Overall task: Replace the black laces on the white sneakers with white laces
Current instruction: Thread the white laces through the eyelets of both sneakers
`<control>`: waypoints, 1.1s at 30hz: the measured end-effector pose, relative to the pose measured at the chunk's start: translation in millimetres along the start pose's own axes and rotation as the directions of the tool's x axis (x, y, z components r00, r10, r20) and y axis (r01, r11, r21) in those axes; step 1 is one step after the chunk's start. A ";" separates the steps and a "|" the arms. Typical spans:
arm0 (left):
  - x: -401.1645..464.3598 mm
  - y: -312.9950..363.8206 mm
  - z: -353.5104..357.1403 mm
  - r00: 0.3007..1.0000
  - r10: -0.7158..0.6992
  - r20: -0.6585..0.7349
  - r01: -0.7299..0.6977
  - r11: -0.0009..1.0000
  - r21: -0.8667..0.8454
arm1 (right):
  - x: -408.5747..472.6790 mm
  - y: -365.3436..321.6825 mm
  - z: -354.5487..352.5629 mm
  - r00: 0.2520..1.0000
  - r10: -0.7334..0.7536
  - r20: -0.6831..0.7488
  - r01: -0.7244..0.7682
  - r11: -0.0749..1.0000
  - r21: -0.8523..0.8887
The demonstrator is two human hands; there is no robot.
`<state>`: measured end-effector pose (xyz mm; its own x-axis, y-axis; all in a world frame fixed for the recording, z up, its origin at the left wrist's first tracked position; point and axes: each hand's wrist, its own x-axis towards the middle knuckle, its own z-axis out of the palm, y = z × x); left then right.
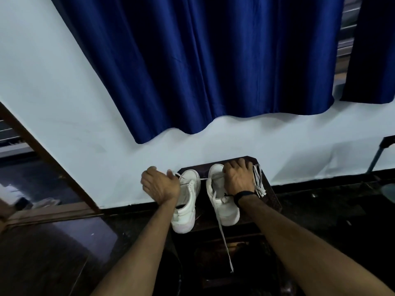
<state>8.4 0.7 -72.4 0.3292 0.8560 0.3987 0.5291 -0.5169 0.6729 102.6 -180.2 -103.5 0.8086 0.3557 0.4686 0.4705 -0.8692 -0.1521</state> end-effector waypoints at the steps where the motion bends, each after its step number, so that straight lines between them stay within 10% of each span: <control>1: -3.9 2.9 -2.4 0.996 0.090 0.019 -0.089 0.996 -0.029 | 0.2 -1.1 -4.0 0.999 -0.041 -0.001 0.040 0.999 -0.017; 5: -15.9 9.6 5.1 0.889 0.373 0.266 -0.327 0.923 -0.202 | -7.7 -23.7 -26.9 0.965 0.021 0.260 -0.009 0.999 -0.050; 13: -46.8 11.2 11.7 0.651 0.462 0.602 -0.401 0.883 -0.245 | -3.2 -28.4 -25.7 0.786 0.088 0.611 -0.268 0.941 0.209; 16: -53.3 13.0 5.2 0.629 0.506 0.590 -0.482 0.849 -0.215 | -0.9 -21.0 -35.6 0.732 0.027 0.681 -0.548 0.618 0.564; 19: -57.3 25.4 -1.7 0.620 0.521 0.587 -0.360 0.853 -0.377 | -8.2 -7.4 -52.2 0.735 0.059 0.676 -0.675 0.167 0.719; 21: -56.9 35.6 -5.1 0.656 0.511 0.556 -0.269 0.846 -0.460 | -9.5 1.2 -70.0 0.714 -0.017 0.700 -0.698 0.063 0.713; 26: -60.3 64.8 -30.5 0.538 0.475 0.696 0.200 0.730 -0.653 | -1.0 22.5 -116.5 0.748 -0.165 0.642 -0.603 0.235 0.763; 30: -44.6 59.3 -47.2 0.703 0.342 0.624 0.195 0.751 -0.631 | -4.8 42.6 -149.3 0.753 -0.183 0.632 -0.580 0.269 0.769; 33: -28.1 40.8 -59.0 0.892 -0.049 0.449 0.264 0.863 -0.430 | -11.7 50.2 -164.8 0.744 -0.222 0.631 -0.564 0.298 0.770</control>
<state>-25.4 -43.8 -19.3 0.6184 0.7847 0.0431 0.2073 -0.2157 0.9542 58.5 -284.6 26.8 0.7200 0.6737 -0.1664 -0.0441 -0.1950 -0.9798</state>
